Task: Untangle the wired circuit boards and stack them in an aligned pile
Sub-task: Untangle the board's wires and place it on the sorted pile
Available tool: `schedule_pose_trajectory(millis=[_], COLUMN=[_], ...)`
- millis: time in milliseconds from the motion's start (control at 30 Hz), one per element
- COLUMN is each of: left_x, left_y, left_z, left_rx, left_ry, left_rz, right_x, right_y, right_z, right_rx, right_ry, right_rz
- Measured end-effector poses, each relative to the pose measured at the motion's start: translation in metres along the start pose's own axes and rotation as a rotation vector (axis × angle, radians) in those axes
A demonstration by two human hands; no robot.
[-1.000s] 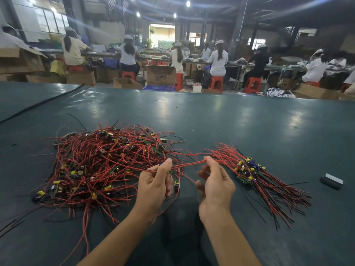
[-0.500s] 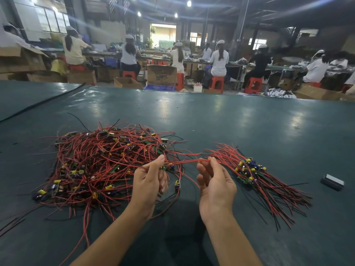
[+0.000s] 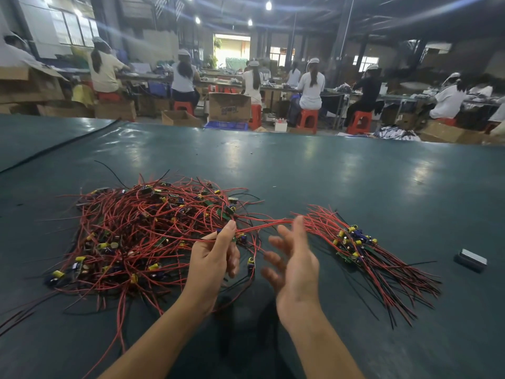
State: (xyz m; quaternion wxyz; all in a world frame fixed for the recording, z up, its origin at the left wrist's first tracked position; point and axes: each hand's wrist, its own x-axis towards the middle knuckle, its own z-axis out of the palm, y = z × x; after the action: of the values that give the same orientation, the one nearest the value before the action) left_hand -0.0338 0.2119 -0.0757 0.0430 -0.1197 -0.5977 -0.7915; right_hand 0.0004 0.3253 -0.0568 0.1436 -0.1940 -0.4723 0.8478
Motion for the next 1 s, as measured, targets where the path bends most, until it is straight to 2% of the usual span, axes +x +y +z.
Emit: schedule_pose_trajectory(millis=[100,167,300,500,600,800,1000], left_x=[0.000,0.000,-0.004,-0.004,-0.006,-0.007,-0.005], left_y=[-0.004,-0.004,-0.001,0.011,0.011,0.012,0.009], left_z=[0.004,0.005,0.008,0.008,0.011,0.011,0.009], left_rx=[0.045,0.022,0.013,0.074,0.067,0.049,0.026], left_ry=[-0.020,-0.045,-0.113,-0.084,-0.103,-0.127,-0.087], left_rz=[0.010,-0.002,-0.014,0.018,0.015,0.014,0.008], right_x=[-0.013,-0.018,-0.010,0.005,0.012,0.017,0.018], right_y=[0.016,0.022,0.020,-0.009,-0.021,-0.024,-0.027], right_z=[0.015,0.020,0.018,0.005,-0.004,-0.012,-0.015], right_rx=[-0.086,-0.068,-0.041,0.052,0.128,0.187,0.278], right_ry=[-0.156,-0.183,-0.073,0.151,0.204,0.205,0.115], right_rz=[0.017,0.015,0.008,-0.010,-0.030,-0.037,0.092])
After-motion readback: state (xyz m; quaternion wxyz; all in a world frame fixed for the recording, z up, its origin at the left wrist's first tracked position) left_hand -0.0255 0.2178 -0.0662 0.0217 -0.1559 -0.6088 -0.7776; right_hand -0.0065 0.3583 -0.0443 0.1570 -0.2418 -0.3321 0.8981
